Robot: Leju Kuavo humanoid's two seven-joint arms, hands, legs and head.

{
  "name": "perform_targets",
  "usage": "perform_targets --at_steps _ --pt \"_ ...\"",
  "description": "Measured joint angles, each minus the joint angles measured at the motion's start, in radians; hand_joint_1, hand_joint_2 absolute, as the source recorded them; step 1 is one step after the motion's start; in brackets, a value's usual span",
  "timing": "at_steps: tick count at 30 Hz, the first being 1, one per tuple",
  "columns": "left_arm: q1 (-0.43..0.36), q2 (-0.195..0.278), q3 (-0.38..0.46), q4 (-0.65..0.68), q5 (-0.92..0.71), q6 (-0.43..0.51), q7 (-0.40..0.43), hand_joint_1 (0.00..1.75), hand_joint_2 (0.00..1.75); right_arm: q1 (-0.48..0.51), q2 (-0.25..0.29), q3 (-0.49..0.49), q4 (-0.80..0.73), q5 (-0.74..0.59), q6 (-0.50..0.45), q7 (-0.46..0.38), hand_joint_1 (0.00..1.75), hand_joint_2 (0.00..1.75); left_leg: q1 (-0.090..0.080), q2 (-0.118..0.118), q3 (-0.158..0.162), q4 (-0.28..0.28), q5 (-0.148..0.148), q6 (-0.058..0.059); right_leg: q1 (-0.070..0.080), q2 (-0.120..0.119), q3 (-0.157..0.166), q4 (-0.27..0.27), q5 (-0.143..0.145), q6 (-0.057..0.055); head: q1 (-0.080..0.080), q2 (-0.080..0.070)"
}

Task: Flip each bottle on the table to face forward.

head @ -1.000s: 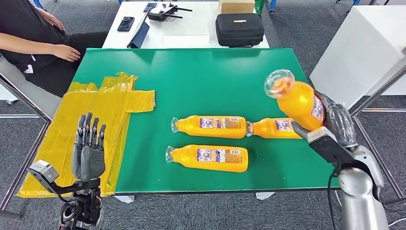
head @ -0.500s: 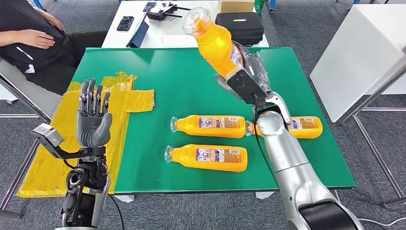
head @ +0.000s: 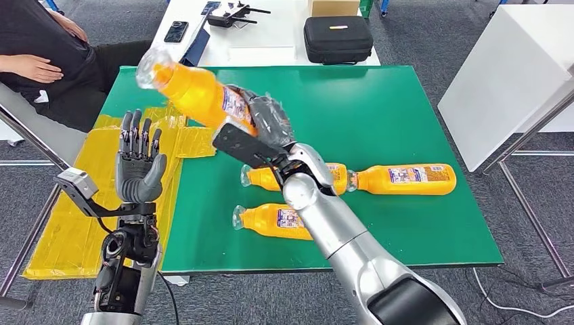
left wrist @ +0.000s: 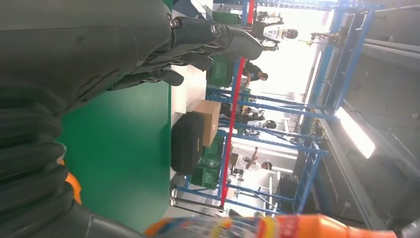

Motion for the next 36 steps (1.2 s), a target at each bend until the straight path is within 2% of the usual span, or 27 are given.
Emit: perform_targets --at_steps 4,14,31,36 --pt "-0.006 -0.001 -0.012 0.008 0.001 0.008 0.000 0.00 1.75 0.028 0.018 0.065 0.045 -0.027 -0.004 0.007 1.75 1.75 0.000 -0.001 -0.001 0.000 0.000 0.000 0.000 0.000 0.000 0.000 0.000 0.000 0.000 0.000" --pt "0.016 -0.002 -0.018 0.007 0.009 0.022 -0.003 0.00 1.75 0.062 0.019 0.172 0.067 -0.080 0.006 0.027 1.75 1.75 0.000 -0.001 -0.001 0.000 0.000 0.000 0.000 0.000 -0.001 0.000 0.000 0.000 0.000 0.000" --pt "0.039 -0.002 -0.021 0.000 0.009 0.018 -0.003 0.00 1.75 0.061 0.020 0.203 0.047 -0.087 0.016 0.048 1.75 1.75 0.000 -0.001 -0.001 0.000 0.000 0.000 0.000 0.000 -0.001 0.000 0.000 0.000 0.000 0.000" --pt "0.041 -0.003 -0.053 -0.002 0.001 0.009 0.001 0.00 1.75 0.042 0.020 0.206 0.049 -0.101 0.016 0.067 1.75 1.75 0.000 -0.001 -0.001 0.000 0.000 0.000 0.000 0.000 -0.001 0.000 0.000 0.000 0.000 0.000"
